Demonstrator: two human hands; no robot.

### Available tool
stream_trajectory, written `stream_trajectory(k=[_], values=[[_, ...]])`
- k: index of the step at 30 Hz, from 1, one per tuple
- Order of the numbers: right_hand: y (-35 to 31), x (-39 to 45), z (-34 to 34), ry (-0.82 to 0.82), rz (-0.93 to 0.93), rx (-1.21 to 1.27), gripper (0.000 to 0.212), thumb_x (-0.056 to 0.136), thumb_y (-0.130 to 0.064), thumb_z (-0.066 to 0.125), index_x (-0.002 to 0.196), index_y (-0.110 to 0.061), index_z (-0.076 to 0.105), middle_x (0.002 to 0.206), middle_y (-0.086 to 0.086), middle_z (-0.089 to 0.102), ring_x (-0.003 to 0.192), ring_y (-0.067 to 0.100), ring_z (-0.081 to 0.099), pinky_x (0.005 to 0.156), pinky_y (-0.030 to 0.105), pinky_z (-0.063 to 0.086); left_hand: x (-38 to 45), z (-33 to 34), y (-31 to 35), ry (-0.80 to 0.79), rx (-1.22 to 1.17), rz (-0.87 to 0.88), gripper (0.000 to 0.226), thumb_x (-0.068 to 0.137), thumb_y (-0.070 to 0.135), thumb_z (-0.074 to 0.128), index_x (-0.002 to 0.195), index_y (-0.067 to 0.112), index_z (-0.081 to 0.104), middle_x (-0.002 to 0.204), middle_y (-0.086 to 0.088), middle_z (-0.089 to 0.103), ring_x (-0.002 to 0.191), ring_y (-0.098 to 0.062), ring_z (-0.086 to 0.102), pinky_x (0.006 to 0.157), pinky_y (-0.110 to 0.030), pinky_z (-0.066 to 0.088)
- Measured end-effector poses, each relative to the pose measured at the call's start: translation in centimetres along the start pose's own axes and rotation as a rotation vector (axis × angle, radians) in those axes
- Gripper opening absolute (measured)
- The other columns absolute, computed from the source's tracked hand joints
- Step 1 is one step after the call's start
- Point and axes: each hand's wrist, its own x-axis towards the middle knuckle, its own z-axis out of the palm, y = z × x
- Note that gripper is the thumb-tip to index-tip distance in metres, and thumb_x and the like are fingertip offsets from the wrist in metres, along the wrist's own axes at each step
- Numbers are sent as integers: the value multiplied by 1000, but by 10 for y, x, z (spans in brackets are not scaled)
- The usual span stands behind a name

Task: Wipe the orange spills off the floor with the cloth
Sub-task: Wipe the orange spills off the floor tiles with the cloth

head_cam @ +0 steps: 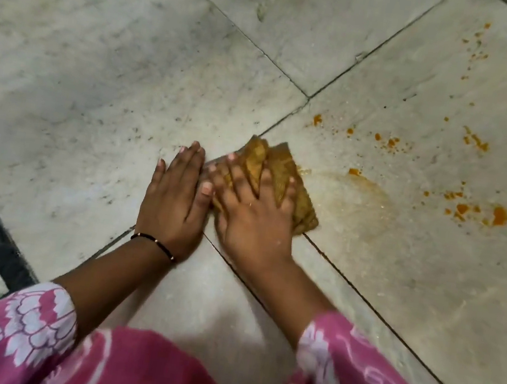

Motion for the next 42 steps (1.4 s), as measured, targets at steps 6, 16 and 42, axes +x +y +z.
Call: stream_trajectory(k=[6, 16, 42], values=[[100, -17, -22, -52, 282, 42, 56, 93, -54, 21, 147, -45, 10, 159, -13, 2, 144, 30, 8, 113, 54, 1, -1, 0, 1, -6, -7, 2, 71, 92, 48, 7, 147, 8, 28, 156, -6, 21, 144, -18, 14, 118, -34, 0], [22, -68, -3, -71, 57, -4, 58, 89, -49, 30, 146, -36, 27, 156, -3, 26, 130, 38, 36, 103, 63, 10, 0, 2, 1, -32, 42, -8, 73, 91, 52, 7, 147, 10, 25, 157, -6, 19, 145, -17, 12, 118, -37, 2], [121, -10, -23, -32, 402, 94, 56, 97, -51, 23, 148, -42, 3, 159, -12, -3, 146, 28, -1, 110, 57, -11, 3, 5, 2, -27, 111, 0, 69, 91, 51, 16, 146, 10, 27, 156, -7, 22, 144, -20, 16, 118, -44, 7]])
